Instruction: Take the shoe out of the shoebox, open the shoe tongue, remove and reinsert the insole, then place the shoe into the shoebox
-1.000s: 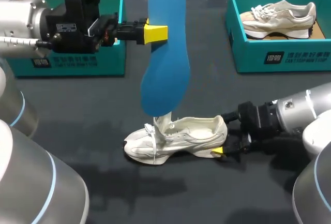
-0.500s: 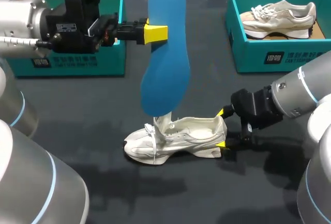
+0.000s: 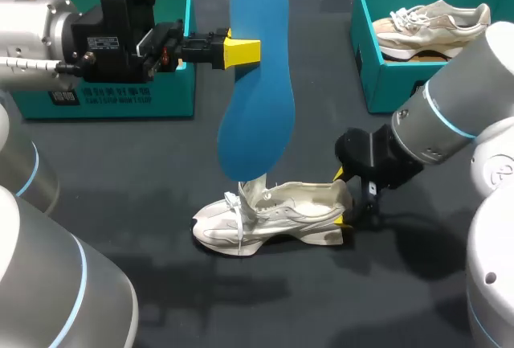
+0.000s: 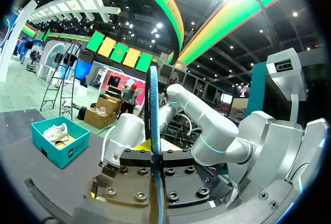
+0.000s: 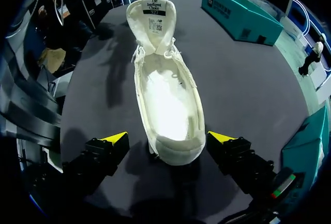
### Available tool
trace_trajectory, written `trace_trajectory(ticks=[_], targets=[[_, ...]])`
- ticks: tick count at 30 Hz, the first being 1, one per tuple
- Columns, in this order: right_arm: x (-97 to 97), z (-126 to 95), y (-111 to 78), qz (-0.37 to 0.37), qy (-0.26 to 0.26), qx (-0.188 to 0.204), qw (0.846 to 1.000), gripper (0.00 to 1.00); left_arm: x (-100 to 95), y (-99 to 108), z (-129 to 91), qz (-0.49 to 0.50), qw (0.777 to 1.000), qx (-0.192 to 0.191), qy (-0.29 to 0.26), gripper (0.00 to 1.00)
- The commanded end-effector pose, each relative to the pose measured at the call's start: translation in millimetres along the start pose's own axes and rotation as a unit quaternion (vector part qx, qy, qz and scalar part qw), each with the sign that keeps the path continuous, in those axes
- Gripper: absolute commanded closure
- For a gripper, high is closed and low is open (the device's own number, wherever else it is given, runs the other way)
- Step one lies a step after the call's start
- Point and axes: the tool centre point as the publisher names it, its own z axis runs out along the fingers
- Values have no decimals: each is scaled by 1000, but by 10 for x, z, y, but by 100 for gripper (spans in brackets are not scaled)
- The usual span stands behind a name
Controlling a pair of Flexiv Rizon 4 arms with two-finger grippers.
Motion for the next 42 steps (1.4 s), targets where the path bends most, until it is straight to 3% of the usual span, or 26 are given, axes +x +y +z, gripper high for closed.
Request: trace_trajectory(ticks=[1,2,6,16,28,42], targets=[[1,18,104,-4,-2,174,985,0,1,10,8,0,1000,0,0,100],[1,24,174,-4,-3,208,978,0,1,10,8,0,1000,0,0,100],[-14,50,344,-15,1,260,965,0,1,10,8,0,1000,0,0,100],[5,35,521,7,9,350,937,0,1,10,8,0,1000,0,0,100],[24,45,453,5,-28,376,926,0,1,10,8,0,1000,0,0,100],[-53,-3,376,-8,-34,371,928,0,1,10,8,0,1000,0,0,100]])
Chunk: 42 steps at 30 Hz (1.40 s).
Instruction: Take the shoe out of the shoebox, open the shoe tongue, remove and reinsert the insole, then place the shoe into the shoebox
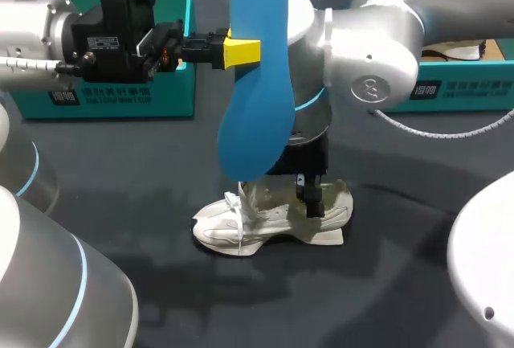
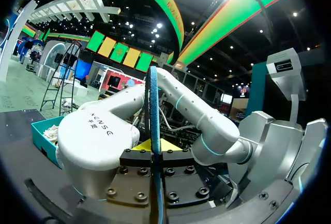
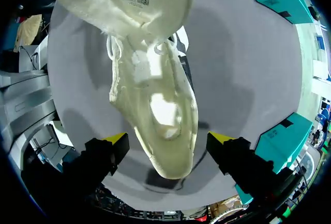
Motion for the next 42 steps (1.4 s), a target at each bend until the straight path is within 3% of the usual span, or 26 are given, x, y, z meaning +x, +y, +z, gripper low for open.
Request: trace_trajectory(ticks=[1,11,24,42], targets=[[-5,-4,19,0,-3,23,1000,0,1,10,8,0,1000,0,0,100],[-80,-24,26,-15,-12,8,1000,0,1,10,8,0,1000,0,0,100],[-268,-111,210,-57,-25,3,998,0,1,10,8,0,1000,0,0,100],[-438,-30,320,-117,6,-22,993,0,1,10,8,0,1000,0,0,100]])
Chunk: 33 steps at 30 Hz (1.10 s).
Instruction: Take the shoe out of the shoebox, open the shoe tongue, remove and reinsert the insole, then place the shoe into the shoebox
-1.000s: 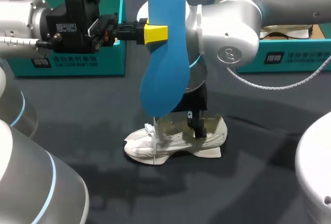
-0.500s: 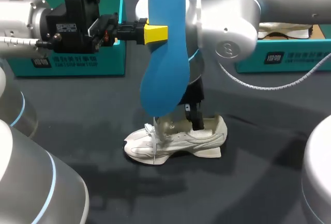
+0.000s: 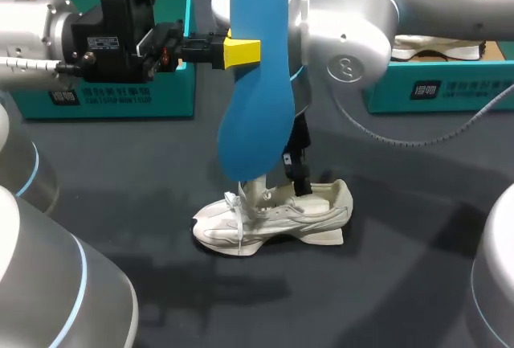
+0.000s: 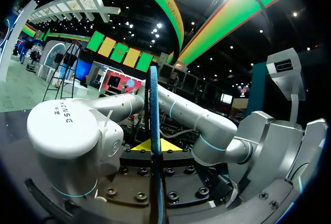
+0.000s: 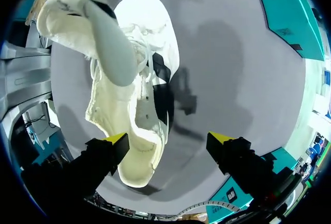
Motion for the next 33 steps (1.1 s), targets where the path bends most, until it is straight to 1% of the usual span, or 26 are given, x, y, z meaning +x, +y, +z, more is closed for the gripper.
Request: trace_trajectory(ticks=[1,6,18,30,32,33], targets=[[-35,38,-33,-7,8,-8,1000,0,1,10,8,0,1000,0,0,100],[-48,100,-31,-13,20,-28,999,0,1,10,8,0,1000,0,0,100],[-108,298,31,2,38,-50,998,0,1,10,8,0,1000,0,0,100],[-130,517,143,4,58,-85,995,0,1,10,8,0,1000,0,0,100],[-123,536,149,4,59,-87,994,2,1,10,8,0,1000,0,0,100],[-119,544,152,5,60,-88,994,7,1,10,8,0,1000,0,0,100]])
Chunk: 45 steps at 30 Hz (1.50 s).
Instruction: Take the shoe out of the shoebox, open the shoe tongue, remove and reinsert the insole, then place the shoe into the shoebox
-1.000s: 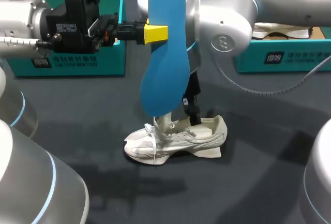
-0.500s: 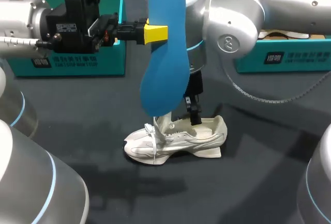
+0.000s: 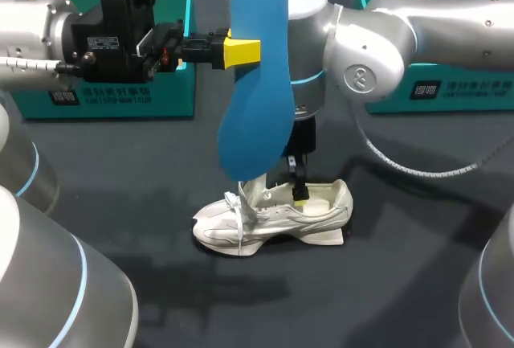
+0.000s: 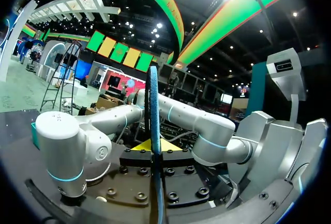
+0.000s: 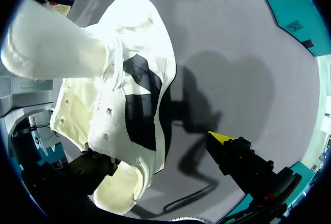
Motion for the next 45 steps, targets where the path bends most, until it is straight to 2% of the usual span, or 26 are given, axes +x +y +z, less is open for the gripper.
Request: trace_trajectory(ticks=[1,3,4,8,9,21,32,40,42,45], targets=[[-2,70,1,0,3,-5,1000,10,1,10,8,0,1000,0,0,100],[4,90,0,1,5,-8,1000,18,1,10,8,0,1000,0,0,100],[8,99,1,1,5,-9,1000,25,1,10,8,0,1000,0,0,100],[25,123,11,1,7,-13,1000,77,1,10,8,0,1000,0,0,100],[33,126,13,2,6,-14,1000,100,1,10,8,0,1000,0,0,100],[159,49,-2,12,-6,-11,1000,100,1,10,8,0,1000,0,0,100],[338,-138,-43,35,-5,-11,999,100,1,10,8,0,1000,0,0,100],[490,-314,-129,146,-2,-33,989,100,1,10,8,0,1000,0,0,100],[514,-342,-151,186,4,-44,982,100,1,10,8,0,1000,0,0,100],[553,-343,-189,261,25,-77,962,100,1,10,8,0,1000,0,0,100]])
